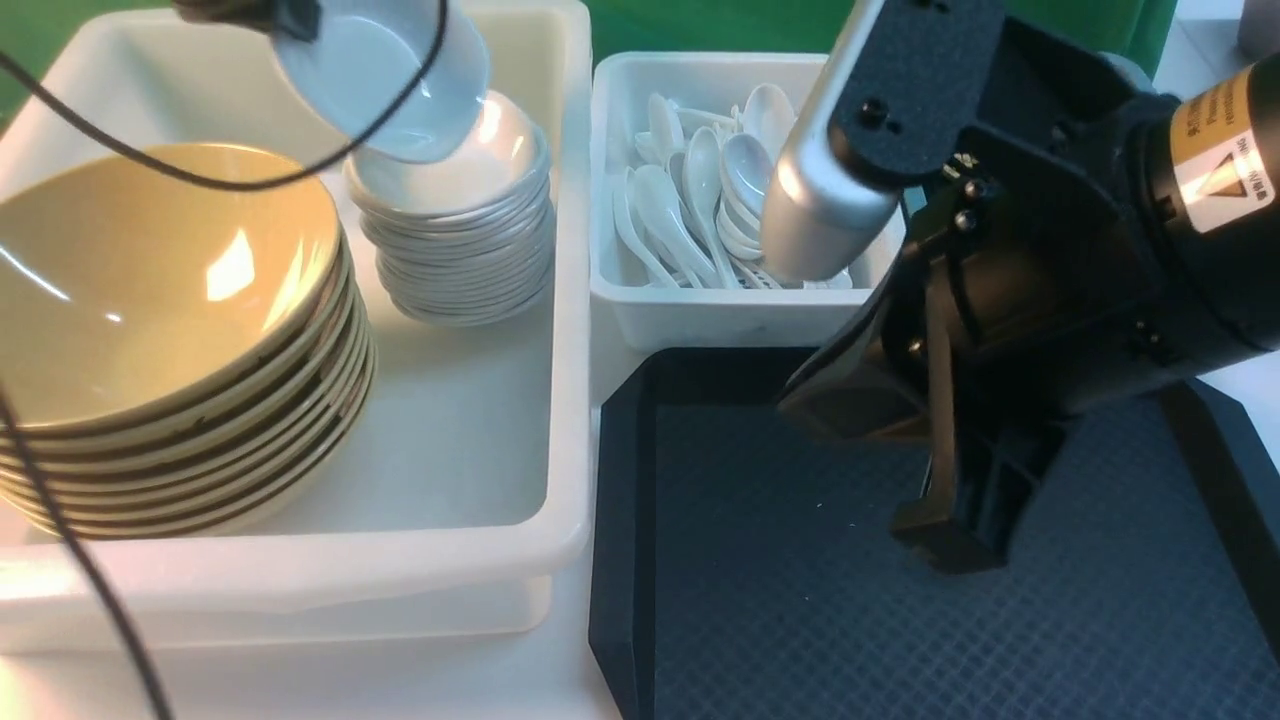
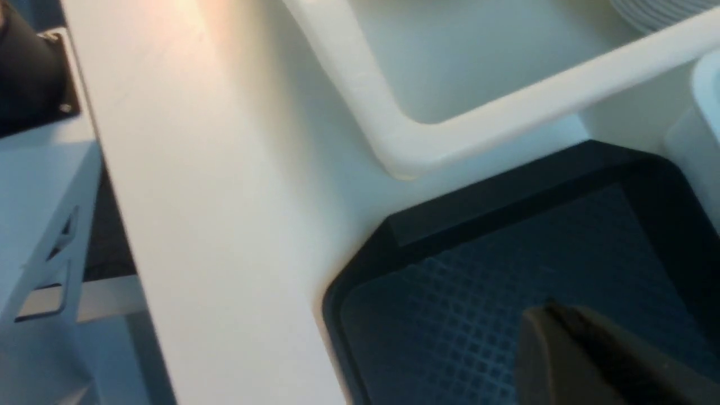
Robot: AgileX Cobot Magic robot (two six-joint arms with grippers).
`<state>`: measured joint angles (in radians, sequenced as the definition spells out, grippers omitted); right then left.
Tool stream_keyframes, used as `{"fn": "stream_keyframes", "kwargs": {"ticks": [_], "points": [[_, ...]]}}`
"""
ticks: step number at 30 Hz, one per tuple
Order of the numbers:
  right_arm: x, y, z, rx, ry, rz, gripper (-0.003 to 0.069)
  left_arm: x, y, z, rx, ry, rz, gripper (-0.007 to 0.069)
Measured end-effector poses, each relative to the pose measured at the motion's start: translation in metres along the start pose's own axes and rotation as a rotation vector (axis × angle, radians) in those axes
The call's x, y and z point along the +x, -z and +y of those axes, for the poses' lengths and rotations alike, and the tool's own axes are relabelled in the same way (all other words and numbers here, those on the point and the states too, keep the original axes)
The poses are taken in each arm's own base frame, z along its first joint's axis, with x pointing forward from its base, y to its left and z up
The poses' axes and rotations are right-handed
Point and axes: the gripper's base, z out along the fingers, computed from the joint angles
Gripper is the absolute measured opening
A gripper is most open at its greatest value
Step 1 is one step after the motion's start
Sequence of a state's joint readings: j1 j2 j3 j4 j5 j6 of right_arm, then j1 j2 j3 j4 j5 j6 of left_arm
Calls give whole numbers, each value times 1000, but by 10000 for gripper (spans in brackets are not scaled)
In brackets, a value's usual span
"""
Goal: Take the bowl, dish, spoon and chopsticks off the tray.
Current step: Use the left arm to put the plate into the large storage box on the left
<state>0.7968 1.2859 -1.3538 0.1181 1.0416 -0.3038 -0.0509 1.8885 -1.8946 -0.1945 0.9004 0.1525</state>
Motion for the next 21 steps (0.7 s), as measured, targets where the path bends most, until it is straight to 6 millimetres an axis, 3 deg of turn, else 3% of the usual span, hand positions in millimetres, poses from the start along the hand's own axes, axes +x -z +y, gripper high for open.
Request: {"fn": "stream_keyframes", "kwargs": {"ticks": [5,9,10,11,12,13,15,17,21], "points": [[4,0,-4,40,5,49,40,10,-42,5,4,1,45,50],[6,1,-7,79,13,69,40,18,-56,6,9,-31,95,195],[6,1,-9,95,17,74,41,20,-57,6,12,-48,109,275],[7,1,-9,96,18,74,41,20,-57,6,12,-51,113,287],[7,1,-9,102,21,75,42,21,-57,7,11,-62,124,348],[7,1,-10,107,24,76,42,21,-55,7,5,-76,136,468],[7,1,-10,108,24,76,43,20,-53,7,-1,-85,142,521],[7,1,-10,112,27,77,45,12,-45,7,-7,-101,141,622],[7,1,-12,130,37,81,45,-8,-20,3,-4,-104,111,657]]}}
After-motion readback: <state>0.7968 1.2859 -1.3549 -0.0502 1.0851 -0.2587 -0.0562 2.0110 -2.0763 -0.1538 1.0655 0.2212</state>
